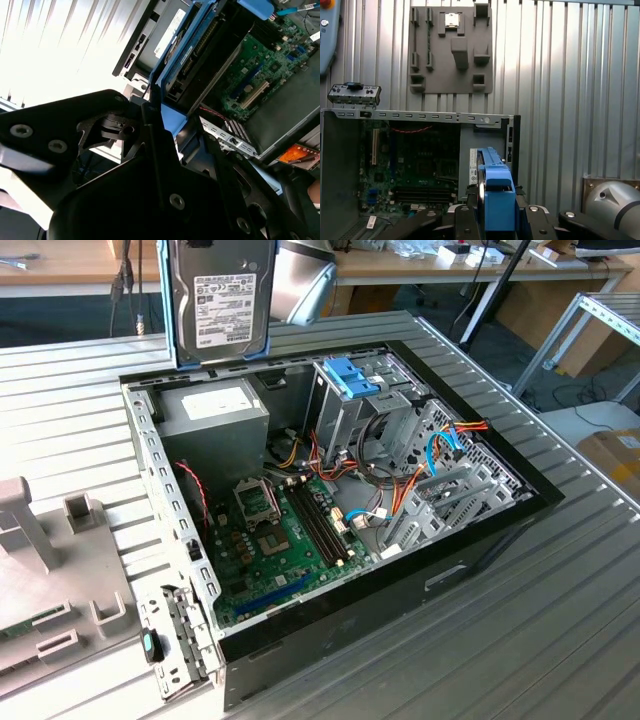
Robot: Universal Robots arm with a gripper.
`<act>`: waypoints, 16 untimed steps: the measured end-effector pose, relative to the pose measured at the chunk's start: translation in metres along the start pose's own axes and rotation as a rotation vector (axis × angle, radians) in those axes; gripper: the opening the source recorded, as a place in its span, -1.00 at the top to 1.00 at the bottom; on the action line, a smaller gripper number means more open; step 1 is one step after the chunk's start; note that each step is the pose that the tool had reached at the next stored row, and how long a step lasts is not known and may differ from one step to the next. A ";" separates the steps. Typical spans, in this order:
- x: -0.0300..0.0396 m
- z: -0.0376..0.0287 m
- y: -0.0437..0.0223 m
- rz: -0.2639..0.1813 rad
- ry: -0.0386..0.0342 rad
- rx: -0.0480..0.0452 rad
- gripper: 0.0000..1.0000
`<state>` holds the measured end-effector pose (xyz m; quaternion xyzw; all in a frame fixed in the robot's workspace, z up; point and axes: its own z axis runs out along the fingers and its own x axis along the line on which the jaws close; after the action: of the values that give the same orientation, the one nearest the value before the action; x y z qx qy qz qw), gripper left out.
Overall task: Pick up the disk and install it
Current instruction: 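Pick up the disk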
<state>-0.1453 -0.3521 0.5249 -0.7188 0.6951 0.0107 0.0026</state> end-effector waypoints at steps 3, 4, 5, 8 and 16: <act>0.0024 0.0000 -0.0037 0.000 0.0001 0.0001 0.27; 0.0033 -0.0001 -0.0048 0.000 0.0002 0.0000 0.27; 0.0048 -0.0001 -0.0062 0.000 0.0004 0.0000 0.27; 0.0099 -0.0003 -0.0092 0.000 0.0016 -0.0001 0.27; 0.0149 -0.0003 -0.0102 0.000 0.0024 0.0000 0.27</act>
<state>-0.1346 -0.3667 0.5248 -0.7188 0.6951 0.0099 0.0018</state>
